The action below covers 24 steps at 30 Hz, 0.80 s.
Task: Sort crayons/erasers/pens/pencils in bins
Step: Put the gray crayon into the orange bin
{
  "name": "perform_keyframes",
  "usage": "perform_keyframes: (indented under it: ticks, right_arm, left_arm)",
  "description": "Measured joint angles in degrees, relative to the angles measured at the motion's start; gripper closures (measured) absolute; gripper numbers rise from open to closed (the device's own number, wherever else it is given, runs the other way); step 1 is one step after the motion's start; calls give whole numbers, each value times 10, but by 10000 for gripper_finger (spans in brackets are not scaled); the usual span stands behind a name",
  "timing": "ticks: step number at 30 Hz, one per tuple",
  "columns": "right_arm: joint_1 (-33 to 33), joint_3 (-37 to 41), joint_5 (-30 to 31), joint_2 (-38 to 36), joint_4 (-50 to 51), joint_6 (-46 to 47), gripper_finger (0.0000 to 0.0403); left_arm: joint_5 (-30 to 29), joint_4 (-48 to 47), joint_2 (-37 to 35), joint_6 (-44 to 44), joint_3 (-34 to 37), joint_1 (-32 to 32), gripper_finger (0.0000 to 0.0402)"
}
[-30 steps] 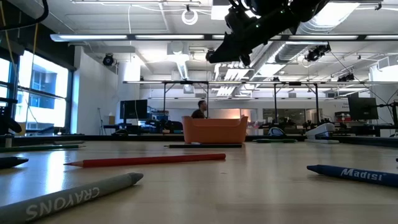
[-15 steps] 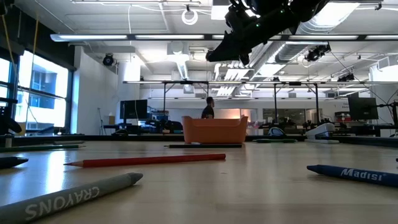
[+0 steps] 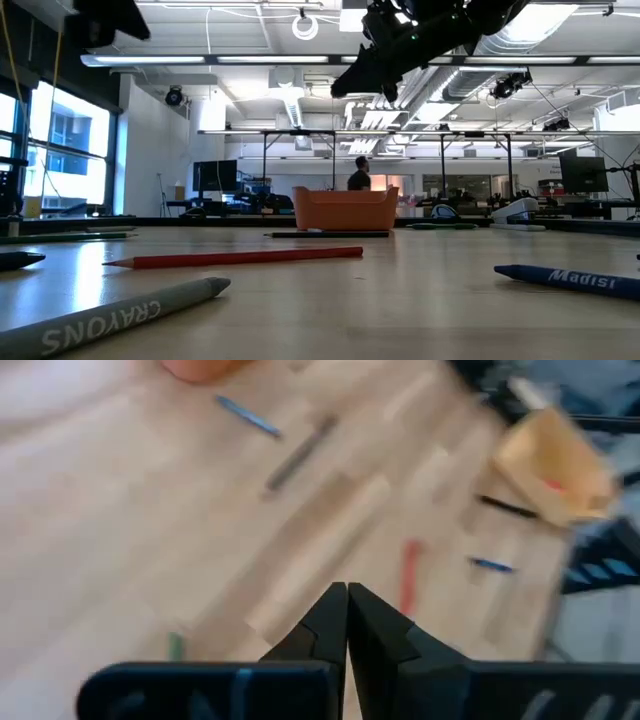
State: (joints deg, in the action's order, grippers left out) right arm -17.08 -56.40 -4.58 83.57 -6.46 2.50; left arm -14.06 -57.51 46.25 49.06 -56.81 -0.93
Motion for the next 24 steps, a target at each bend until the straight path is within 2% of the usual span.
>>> perform_keyframes:
  ticks: [6,11,17,21,24]
  right_arm:
    - [0,0,0,0,-5,0,401]
    - [0,0,0,0,-6,0,401]
    - [0,0,1,0,-7,0,401]
    - [0,0,1,0,-7,0,401]
    - [0,0,1,0,-7,0,401]
  left_arm:
    - [130,-1,92,-210,0,241,402]
    - [186,-21,186,-349,0,392,402]
    - [188,-39,296,-440,0,503,402]
    - [177,-40,353,-448,0,540,399]
    - [145,-37,380,-448,0,556,385]
